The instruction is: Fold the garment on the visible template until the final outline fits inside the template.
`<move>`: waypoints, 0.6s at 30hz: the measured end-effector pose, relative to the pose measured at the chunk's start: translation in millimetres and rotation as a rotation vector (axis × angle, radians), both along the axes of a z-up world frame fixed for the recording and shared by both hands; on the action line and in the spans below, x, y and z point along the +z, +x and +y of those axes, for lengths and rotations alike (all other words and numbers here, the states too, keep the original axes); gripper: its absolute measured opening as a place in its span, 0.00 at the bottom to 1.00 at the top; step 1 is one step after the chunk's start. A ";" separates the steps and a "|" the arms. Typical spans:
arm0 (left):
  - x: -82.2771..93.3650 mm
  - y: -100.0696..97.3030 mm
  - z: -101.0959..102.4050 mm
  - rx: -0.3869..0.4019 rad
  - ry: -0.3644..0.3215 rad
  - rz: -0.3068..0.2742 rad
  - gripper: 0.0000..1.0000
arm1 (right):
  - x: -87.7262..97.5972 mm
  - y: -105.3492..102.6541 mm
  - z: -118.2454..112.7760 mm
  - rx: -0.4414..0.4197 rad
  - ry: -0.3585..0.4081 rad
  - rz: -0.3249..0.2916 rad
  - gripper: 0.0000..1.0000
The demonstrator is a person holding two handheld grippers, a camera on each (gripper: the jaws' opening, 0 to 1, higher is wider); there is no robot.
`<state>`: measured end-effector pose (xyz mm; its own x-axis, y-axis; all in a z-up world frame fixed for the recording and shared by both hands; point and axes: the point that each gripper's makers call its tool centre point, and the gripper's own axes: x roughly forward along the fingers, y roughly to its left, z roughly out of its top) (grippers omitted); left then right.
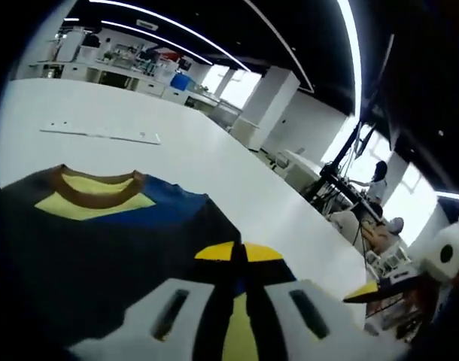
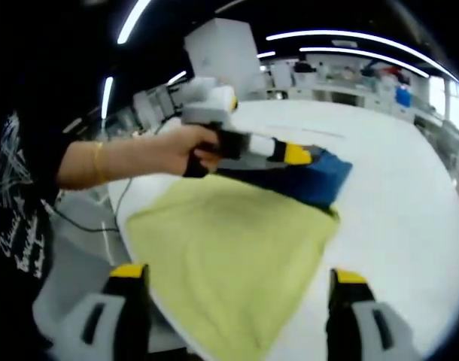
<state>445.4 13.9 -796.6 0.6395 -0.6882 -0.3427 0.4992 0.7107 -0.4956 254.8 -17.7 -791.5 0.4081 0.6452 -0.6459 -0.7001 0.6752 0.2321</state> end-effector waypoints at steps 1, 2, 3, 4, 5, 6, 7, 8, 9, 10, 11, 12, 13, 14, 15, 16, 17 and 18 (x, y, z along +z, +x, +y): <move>-2.8 -1.5 -0.5 -0.003 0.010 0.004 0.00 | -0.4 -0.1 -0.4 -0.001 -0.001 0.001 0.99; -4.8 -2.3 -1.3 -0.008 0.015 0.007 0.00 | -0.4 0.0 -0.7 -0.002 0.000 0.000 0.99; -7.0 -2.4 -2.4 -0.009 0.014 0.012 0.00 | -0.4 0.2 -0.9 -0.003 0.001 -0.001 0.99; -8.4 -2.7 -3.2 -0.011 0.016 0.013 0.00 | -0.4 0.3 -1.1 -0.005 0.002 0.000 0.99; -9.7 -3.0 -4.5 -0.014 0.018 0.014 0.00 | -0.3 0.5 -1.3 -0.006 0.004 -0.001 0.99; -9.5 -3.7 -5.7 -0.017 0.018 0.012 0.00 | -0.3 0.7 -1.4 -0.006 0.004 -0.002 0.99; -8.7 -4.6 -7.3 -0.020 0.018 0.008 0.00 | -0.3 0.9 -1.8 -0.007 0.004 -0.002 0.99; -8.4 -4.6 -8.0 -0.022 0.018 0.005 0.00 | -0.3 1.0 -2.0 -0.008 0.004 -0.004 0.99; -7.9 -4.1 -8.3 -0.021 0.015 0.004 0.00 | -0.5 1.0 -2.2 -0.009 0.005 -0.003 0.99; -7.2 -3.9 -8.8 -0.021 0.009 0.003 0.00 | -0.9 0.8 -2.4 -0.010 0.005 -0.002 0.99; -6.8 -4.0 -9.1 -0.022 0.006 0.002 0.00 | -1.3 0.7 -2.6 -0.010 0.005 -0.002 0.99; -6.7 -3.3 -9.1 -0.022 0.005 0.000 0.00 | -1.5 0.6 -2.6 -0.011 0.006 -0.003 0.99; -7.2 -2.4 -9.1 -0.022 0.003 -0.001 0.00 | -1.9 0.1 -2.1 -0.011 0.008 0.000 0.99; -7.9 -2.4 -9.1 -0.023 0.002 0.002 0.00 | -2.4 -0.3 -1.8 -0.010 0.008 0.001 0.99; -8.9 -2.4 -9.0 -0.023 0.003 0.004 0.00 | -3.0 -0.5 -1.3 -0.008 0.007 0.002 0.99; -10.3 -3.1 -9.0 -0.027 0.012 0.003 0.00 | -3.3 -0.6 -1.1 -0.007 0.006 0.003 0.99; -11.5 -3.5 -9.1 -0.030 0.021 0.000 0.00 | -3.4 -0.5 -0.5 -0.005 0.006 0.003 0.99; -14.6 -3.8 -9.2 -0.030 0.029 -0.001 0.00 | -3.2 -0.3 0.0 -0.005 0.008 0.002 0.99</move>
